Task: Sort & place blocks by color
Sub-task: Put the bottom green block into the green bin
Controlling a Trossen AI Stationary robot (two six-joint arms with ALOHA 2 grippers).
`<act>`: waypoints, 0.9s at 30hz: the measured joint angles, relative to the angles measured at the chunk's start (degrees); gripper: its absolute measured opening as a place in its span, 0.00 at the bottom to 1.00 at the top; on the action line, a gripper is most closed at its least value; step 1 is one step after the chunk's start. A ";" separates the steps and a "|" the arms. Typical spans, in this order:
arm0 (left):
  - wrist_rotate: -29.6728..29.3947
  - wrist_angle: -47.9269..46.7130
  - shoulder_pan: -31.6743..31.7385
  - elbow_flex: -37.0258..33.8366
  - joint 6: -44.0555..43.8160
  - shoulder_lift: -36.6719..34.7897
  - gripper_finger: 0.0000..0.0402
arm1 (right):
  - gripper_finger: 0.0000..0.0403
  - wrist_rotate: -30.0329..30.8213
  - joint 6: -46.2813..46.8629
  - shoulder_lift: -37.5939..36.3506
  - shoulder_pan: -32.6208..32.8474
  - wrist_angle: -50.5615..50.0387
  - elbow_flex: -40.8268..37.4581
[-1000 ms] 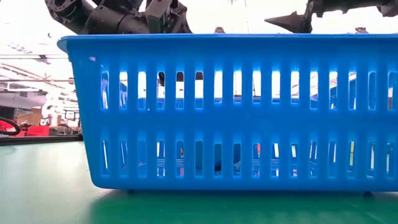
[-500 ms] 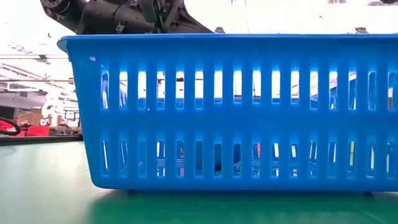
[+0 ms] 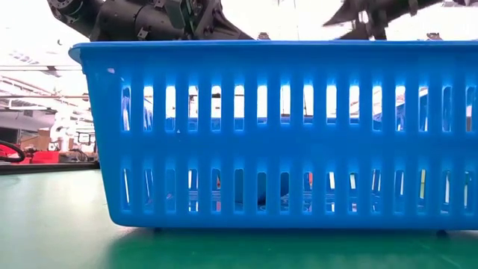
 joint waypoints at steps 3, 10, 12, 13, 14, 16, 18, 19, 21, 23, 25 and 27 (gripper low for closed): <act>0.00 -0.31 0.00 0.00 0.01 0.00 0.52 | 0.79 -2.57 14.55 0.09 -0.01 -14.60 0.00; 0.00 -0.29 0.65 0.00 1.55 0.00 0.52 | 0.79 -19.29 42.59 2.07 0.01 -37.66 -0.04; -0.01 -0.29 1.01 0.00 1.57 0.00 0.52 | 0.79 -23.05 46.51 3.35 0.03 -40.19 -0.04; -0.02 -0.27 1.21 0.00 1.57 0.00 0.52 | 0.79 -24.42 47.66 4.31 0.03 -40.79 -0.04; -0.02 -0.27 1.37 0.00 1.55 0.00 0.52 | 0.79 -25.67 48.39 5.30 0.13 -40.77 -0.04; -0.02 -0.28 1.62 0.00 1.30 0.00 0.52 | 0.79 -27.35 48.98 7.65 0.71 -40.23 -0.02; -0.04 -0.29 1.65 0.01 1.29 0.00 0.52 | 0.79 -28.85 49.03 10.25 1.44 -39.81 -0.02; -0.04 -0.34 1.63 0.00 1.30 0.00 0.52 | 0.79 -29.10 49.09 11.55 1.83 -39.76 -0.02; -0.04 -0.51 1.62 0.02 1.55 0.00 0.52 | 0.79 -30.44 50.07 13.79 2.45 -39.93 -0.02; -0.02 -0.66 1.62 0.02 1.59 0.00 0.52 | 0.79 -31.67 50.32 15.68 3.28 -39.97 -0.02; -0.03 -0.68 1.62 0.01 1.64 0.00 0.52 | 0.79 -32.59 51.26 17.40 4.22 -39.96 -0.02; -0.04 -0.68 1.62 0.02 1.70 0.00 0.52 | 0.79 -33.29 52.04 18.94 5.17 -39.90 -0.02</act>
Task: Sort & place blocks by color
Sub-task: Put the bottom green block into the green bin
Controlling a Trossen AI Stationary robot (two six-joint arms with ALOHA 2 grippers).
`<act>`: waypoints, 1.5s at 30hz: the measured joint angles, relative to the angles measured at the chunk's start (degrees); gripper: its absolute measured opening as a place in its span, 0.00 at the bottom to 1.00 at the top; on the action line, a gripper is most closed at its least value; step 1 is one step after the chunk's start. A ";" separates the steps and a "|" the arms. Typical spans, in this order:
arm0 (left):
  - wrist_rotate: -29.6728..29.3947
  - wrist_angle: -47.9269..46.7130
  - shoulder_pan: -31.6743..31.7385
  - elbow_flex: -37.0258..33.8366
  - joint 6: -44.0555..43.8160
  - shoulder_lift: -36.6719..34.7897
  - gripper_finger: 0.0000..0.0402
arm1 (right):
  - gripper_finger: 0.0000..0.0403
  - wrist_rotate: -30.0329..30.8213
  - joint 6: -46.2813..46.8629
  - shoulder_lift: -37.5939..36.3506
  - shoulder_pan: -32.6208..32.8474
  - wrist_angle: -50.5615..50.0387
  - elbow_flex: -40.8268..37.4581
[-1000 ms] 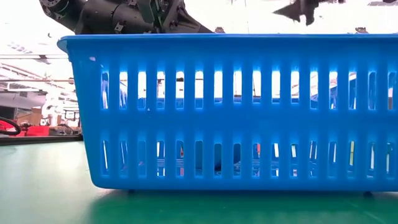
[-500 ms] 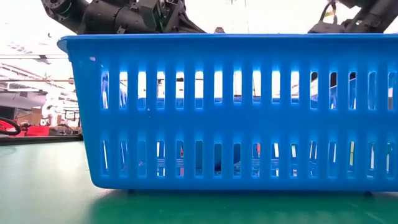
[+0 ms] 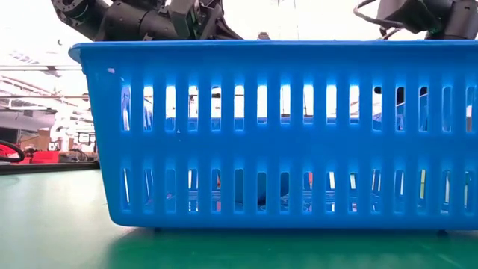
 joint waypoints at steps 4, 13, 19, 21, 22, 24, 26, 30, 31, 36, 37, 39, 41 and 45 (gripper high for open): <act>0.00 -0.01 0.00 0.00 0.01 0.00 0.52 | 0.78 0.04 0.16 2.80 1.79 0.38 0.00; 0.00 0.00 0.00 -0.02 0.46 0.00 0.52 | 0.48 0.31 2.02 5.51 2.73 0.38 0.00; 0.00 0.00 0.00 -0.01 0.26 0.00 0.52 | 0.27 1.91 2.69 5.47 2.73 1.90 0.04; 0.00 0.00 0.00 -0.01 -0.27 0.00 0.52 | 0.27 1.99 2.09 5.45 2.73 3.67 0.04; 0.00 0.00 0.00 0.00 -0.34 0.00 0.52 | 0.27 2.01 1.67 5.45 2.73 4.74 0.04; 0.00 0.00 -0.02 -0.02 -0.37 0.00 0.52 | 0.27 2.47 1.30 4.94 2.73 6.58 0.02; 0.00 0.00 -0.13 0.00 -0.37 0.00 0.52 | 0.27 4.39 0.64 4.14 2.70 9.37 0.02; -0.02 0.00 -0.17 -0.01 0.24 0.00 0.52 | 0.27 11.27 -3.80 1.53 2.68 17.48 -0.02; -0.02 0.00 -0.17 -0.01 0.91 0.00 0.52 | 0.27 12.81 -5.48 0.91 2.68 20.41 -0.02; -6.35 2.41 -0.63 0.00 12.68 0.00 0.52 | 0.27 13.69 -13.74 -0.12 2.68 37.73 -0.02; -8.88 3.82 -0.86 -0.01 16.46 0.00 0.52 | 0.27 13.56 -14.39 -0.12 2.68 40.44 -0.02; -13.14 6.95 -1.27 0.00 24.19 0.00 0.52 | 0.27 12.52 -15.01 -0.12 2.66 44.76 0.00; -15.24 10.26 -1.71 0.00 30.95 0.00 0.52 | 0.27 12.39 -15.13 -0.11 2.68 47.28 -0.02; -15.65 16.31 -2.56 0.00 40.68 -0.02 0.52 | 0.27 12.46 -15.65 0.21 2.68 54.98 -0.02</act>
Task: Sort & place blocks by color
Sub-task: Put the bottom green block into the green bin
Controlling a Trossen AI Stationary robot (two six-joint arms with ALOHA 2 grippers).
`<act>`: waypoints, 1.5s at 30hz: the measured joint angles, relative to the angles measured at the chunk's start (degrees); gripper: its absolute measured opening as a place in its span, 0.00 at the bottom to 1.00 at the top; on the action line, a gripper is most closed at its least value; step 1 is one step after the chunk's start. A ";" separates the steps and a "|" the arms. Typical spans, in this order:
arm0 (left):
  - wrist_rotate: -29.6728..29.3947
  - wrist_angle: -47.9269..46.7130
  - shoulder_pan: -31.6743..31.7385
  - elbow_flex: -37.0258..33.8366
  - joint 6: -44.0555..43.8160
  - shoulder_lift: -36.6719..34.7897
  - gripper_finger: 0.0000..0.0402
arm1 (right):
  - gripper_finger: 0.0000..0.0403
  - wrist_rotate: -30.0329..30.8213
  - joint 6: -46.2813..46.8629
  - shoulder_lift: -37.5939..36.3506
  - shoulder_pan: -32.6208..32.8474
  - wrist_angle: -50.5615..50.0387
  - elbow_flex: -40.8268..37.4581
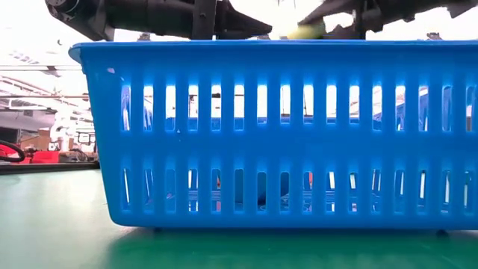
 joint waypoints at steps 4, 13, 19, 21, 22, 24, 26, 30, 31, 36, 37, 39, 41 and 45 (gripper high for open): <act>0.00 4.74 -0.43 0.00 3.48 0.00 0.52 | 0.27 -1.34 -4.06 1.93 -0.11 11.18 0.00; 0.13 6.80 -0.94 2.18 8.55 0.00 0.52 | 0.27 -4.56 -6.14 7.48 -2.23 23.57 0.00; 0.03 1.31 -0.42 4.73 7.91 0.00 0.52 | 0.27 -9.50 -6.37 12.57 -3.42 33.52 0.00; -0.37 -0.85 -0.42 5.22 7.37 0.00 0.52 | 0.27 -9.49 -6.52 13.51 -3.49 34.65 0.00; -0.41 -1.60 -0.42 5.31 6.99 0.00 0.51 | 0.27 -9.49 -6.66 13.82 -3.51 34.96 0.00; -0.43 -1.82 -0.44 5.38 6.25 0.00 0.48 | 0.27 -9.47 -6.74 14.23 -3.51 35.20 0.00; -0.42 -0.79 -0.53 5.38 5.66 0.00 0.41 | 0.27 -9.49 -6.74 14.31 -3.51 35.13 0.00; -0.63 0.00 -0.53 5.38 5.21 0.02 0.32 | 0.27 -9.40 -6.41 14.22 -3.51 35.28 0.02; -0.66 0.00 -0.53 5.38 4.80 0.02 0.32 | 0.27 -9.42 -6.30 14.22 -3.51 35.26 0.02; -0.42 -0.23 -0.78 5.38 2.46 0.09 0.32 | 0.39 -9.47 -6.92 14.21 -3.52 34.02 0.06; -0.43 -0.12 -0.96 5.38 2.18 0.10 0.32 | 0.45 -9.47 -8.04 14.14 -3.62 33.59 0.04; -0.54 0.11 -1.36 5.40 1.62 0.09 0.32 | 0.56 -9.50 -10.60 13.78 -4.06 33.05 0.04; -0.77 -0.84 -1.73 5.42 0.47 0.09 0.32 | 0.67 -9.65 -12.59 12.66 -4.86 31.80 0.02; -4.85 -3.72 -2.77 5.42 -1.77 0.09 0.32 | 0.83 -9.72 -14.16 8.96 -6.55 24.26 0.02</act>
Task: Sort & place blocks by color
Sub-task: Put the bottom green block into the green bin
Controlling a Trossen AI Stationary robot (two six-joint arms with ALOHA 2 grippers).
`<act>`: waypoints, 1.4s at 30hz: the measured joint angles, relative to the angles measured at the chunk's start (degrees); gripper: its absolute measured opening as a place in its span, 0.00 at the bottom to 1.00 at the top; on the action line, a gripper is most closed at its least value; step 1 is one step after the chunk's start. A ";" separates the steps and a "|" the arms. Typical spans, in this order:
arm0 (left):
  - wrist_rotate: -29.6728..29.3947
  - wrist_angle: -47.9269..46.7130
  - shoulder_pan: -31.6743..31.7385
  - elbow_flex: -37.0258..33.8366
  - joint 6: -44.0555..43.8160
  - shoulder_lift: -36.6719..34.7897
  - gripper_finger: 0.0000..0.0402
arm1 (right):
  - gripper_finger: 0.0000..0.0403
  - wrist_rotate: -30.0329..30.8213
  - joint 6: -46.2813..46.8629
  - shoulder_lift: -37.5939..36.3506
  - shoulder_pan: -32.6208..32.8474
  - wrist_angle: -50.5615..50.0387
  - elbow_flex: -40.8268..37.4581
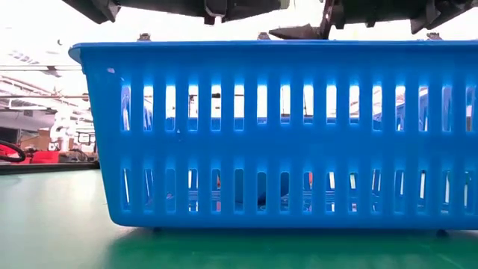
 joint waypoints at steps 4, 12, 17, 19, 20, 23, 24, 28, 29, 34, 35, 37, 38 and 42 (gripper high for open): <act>-4.26 -4.97 -1.41 0.00 -4.19 0.00 0.32 | 0.91 0.32 -0.53 -5.56 -1.41 -12.14 -0.02; -4.53 -17.83 -6.17 -0.02 -19.30 -2.25 0.32 | 0.93 3.88 -0.53 -16.49 -5.28 -38.28 -0.02; -2.70 -35.43 -9.43 -0.03 -38.65 -9.93 0.32 | 0.93 10.27 -0.39 -20.31 -8.20 -53.04 -0.02; 1.08 -43.72 -10.73 0.07 -48.22 -13.83 0.32 | 0.93 11.27 0.85 -20.91 -9.39 -58.48 -0.02; 3.58 -48.34 -11.48 0.03 -53.15 -15.91 0.32 | 0.93 11.28 1.36 -20.98 -10.05 -60.78 -0.02; 12.81 -59.04 -13.49 0.07 -65.75 -20.20 0.32 | 0.93 11.27 1.81 -20.60 -11.98 -67.36 -0.02; 16.43 -63.42 -14.34 0.04 -69.32 -21.36 0.32 | 0.93 11.28 1.42 -20.20 -12.60 -68.72 -0.02; 28.27 -73.45 -17.73 0.00 -82.30 -23.50 0.32 | 0.93 11.21 -1.63 -18.74 -14.79 -73.32 -0.02; 29.92 -75.59 -18.76 -0.01 -84.78 -23.56 0.32 | 0.93 11.17 -2.35 -18.36 -15.32 -73.98 -0.02; 35.57 -80.09 -23.43 -0.08 -92.32 -22.68 0.32 | 0.93 11.05 -6.31 -17.18 -17.17 -77.36 -0.02; 37.13 -79.71 -24.34 -0.48 -93.55 -22.25 0.32 | 0.93 11.03 -7.31 -17.13 -17.45 -78.44 -0.03; 39.77 -79.66 -26.16 -1.38 -96.39 -21.82 0.32 | 0.93 11.04 -9.39 -16.96 -17.73 -79.46 -0.04; 40.93 -79.54 -26.87 -1.63 -98.19 -21.40 0.32 | 0.93 11.02 -10.65 -16.94 -17.89 -80.54 -0.02; 42.40 -80.04 -28.60 -3.25 -104.71 -20.59 0.35 | 0.93 11.12 -17.59 -16.84 -18.28 -82.36 -0.04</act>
